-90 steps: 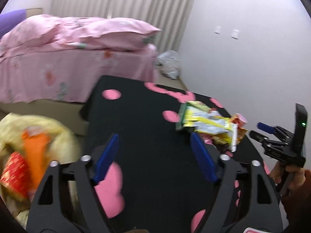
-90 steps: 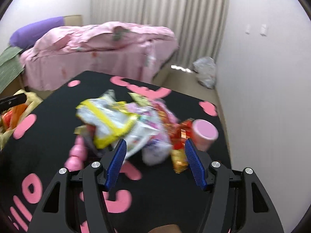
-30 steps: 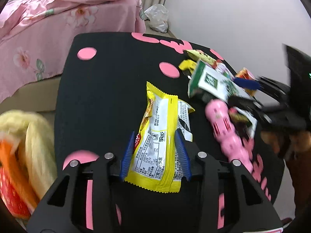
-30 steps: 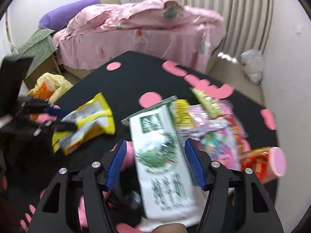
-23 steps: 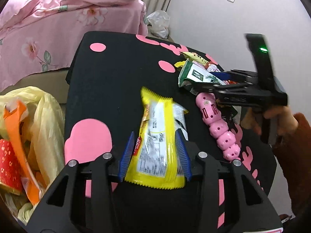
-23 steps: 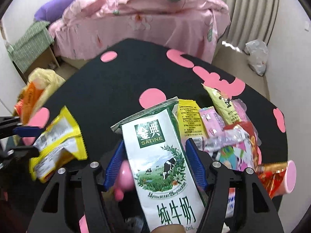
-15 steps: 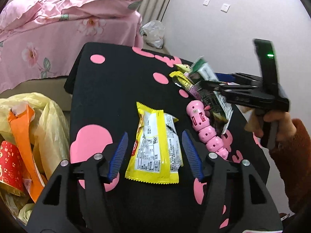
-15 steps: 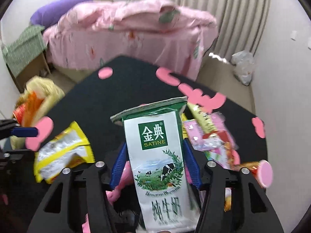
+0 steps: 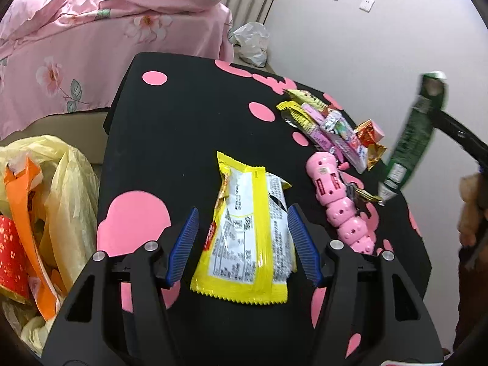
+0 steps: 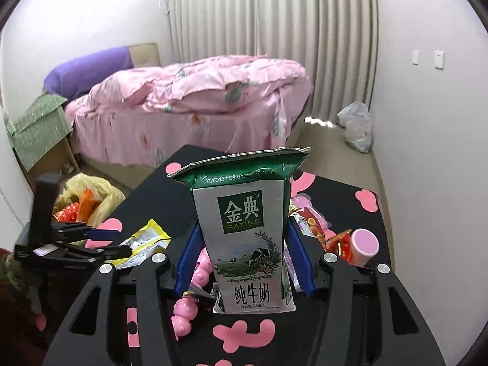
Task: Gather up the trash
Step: 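Carry the wrapper and milk carton to the yellow trash bag and release them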
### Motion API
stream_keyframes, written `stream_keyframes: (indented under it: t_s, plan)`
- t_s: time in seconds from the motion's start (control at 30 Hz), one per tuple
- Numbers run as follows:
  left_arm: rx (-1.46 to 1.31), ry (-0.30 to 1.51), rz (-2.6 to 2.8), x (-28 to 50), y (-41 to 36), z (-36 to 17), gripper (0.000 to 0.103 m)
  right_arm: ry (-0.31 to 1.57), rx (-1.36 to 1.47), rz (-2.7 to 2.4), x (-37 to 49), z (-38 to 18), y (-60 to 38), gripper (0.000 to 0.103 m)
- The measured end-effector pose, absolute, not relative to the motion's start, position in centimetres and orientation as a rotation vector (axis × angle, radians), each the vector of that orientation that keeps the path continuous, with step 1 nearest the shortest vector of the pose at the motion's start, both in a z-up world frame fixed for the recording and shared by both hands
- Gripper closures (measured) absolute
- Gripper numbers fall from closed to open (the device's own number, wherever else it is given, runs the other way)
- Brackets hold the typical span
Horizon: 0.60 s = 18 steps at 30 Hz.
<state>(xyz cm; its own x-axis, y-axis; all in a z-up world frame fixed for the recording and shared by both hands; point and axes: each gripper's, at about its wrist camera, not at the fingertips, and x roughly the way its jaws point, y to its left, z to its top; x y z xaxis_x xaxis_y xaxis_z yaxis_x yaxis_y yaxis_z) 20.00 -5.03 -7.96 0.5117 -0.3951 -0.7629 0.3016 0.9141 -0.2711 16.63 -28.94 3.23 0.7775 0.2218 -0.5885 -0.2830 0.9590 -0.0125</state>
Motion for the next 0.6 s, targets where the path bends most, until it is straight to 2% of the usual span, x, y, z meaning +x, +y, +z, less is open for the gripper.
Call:
stream_keyframes:
  t_s: [0.13,0.2,0.3,0.6]
  plan:
    - [-0.011,0.993,-0.383,20.5,-6.3,-8.8,0.051,0.603,-0.059,0.256,15.3,3.1,-29.6,0.052]
    - [0.036,1.002,-0.370,19.8,-6.7,-8.8,0.064,0.605,-0.039,0.258,14.9,3.2,-29.8,0.052]
    - [0.016,0.982,-0.369,18.2,-5.9,-8.7,0.070,0.580,-0.062,0.249,14.4,3.8,-29.5,0.052]
    - [0.002,0.809,-0.306,14.1,-2.5,-4.0,0.071,0.485,-0.105,0.326,12.6,7.1,-25.2,0.052]
